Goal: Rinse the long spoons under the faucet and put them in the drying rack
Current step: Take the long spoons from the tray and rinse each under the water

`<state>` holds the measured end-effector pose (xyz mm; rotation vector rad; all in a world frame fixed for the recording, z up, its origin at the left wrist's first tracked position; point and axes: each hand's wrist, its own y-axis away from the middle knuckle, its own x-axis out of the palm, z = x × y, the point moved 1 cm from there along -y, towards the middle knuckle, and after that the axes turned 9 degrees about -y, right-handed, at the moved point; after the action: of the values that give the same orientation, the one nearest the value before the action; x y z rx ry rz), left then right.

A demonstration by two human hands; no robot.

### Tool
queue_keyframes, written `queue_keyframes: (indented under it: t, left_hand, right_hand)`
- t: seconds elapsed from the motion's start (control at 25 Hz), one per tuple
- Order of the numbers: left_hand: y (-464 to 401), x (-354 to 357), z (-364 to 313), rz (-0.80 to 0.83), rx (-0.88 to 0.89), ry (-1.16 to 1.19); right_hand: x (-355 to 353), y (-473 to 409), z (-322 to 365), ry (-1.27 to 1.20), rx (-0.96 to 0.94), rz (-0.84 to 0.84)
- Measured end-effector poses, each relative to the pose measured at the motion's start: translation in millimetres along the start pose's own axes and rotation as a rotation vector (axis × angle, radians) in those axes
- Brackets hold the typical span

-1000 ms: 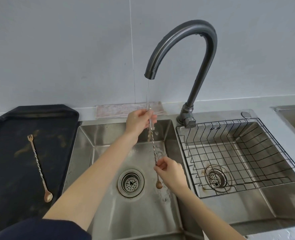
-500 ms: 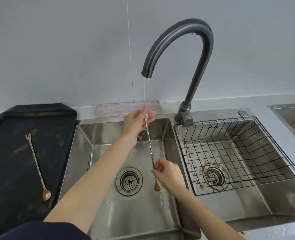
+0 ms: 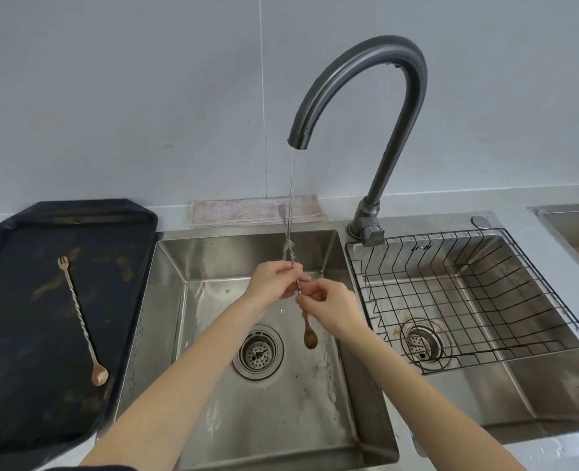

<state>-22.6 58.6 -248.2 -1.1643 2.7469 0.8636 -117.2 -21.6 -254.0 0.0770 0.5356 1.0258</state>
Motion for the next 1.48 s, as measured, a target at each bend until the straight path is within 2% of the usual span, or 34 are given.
queue_keyframes:
  t: [0.2,0.36,0.56,0.76,0.88,1.08,1.2,1.32,1.48]
  left_hand:
    - [-7,-12,-7,-0.124,0.006,0.152]
    - [-12,-18,-13,-0.151,0.020,0.154]
    - [-6,-22,-20,-0.086,0.090,0.120]
    - [-9,-24,-21,-0.016,0.111,0.069]
    - [-12,-24,-16,-0.071,0.149,-0.041]
    - [-18,-27,-11,-0.169,0.269,-0.388]
    - [-18,-25,-16,-0.174,0.321,-0.500]
    - [-20,-23,-16,-0.139,0.317,-0.483]
    - [-18,-22,-17,-0.101,0.315,-0.359]
  right_hand:
    - [-11,-8,20,-0.353,-0.004,0.165]
    - [-17,-18,36,-0.403,-0.137,0.221]
    - [-18,-36,65,-0.353,-0.234,0.072]
    - [-14,-59,84,-0.278,-0.208,-0.056]
    - [-11,-64,82,-0.285,-0.185,-0.066]
    - [-17,-70,91,-0.411,-0.190,-0.082]
    - [-10,-68,83,-0.364,-0.193,-0.086]
    - [-6,-67,77,-0.307,-0.209,-0.050]
    - [-17,-71,92,-0.375,-0.228,-0.082]
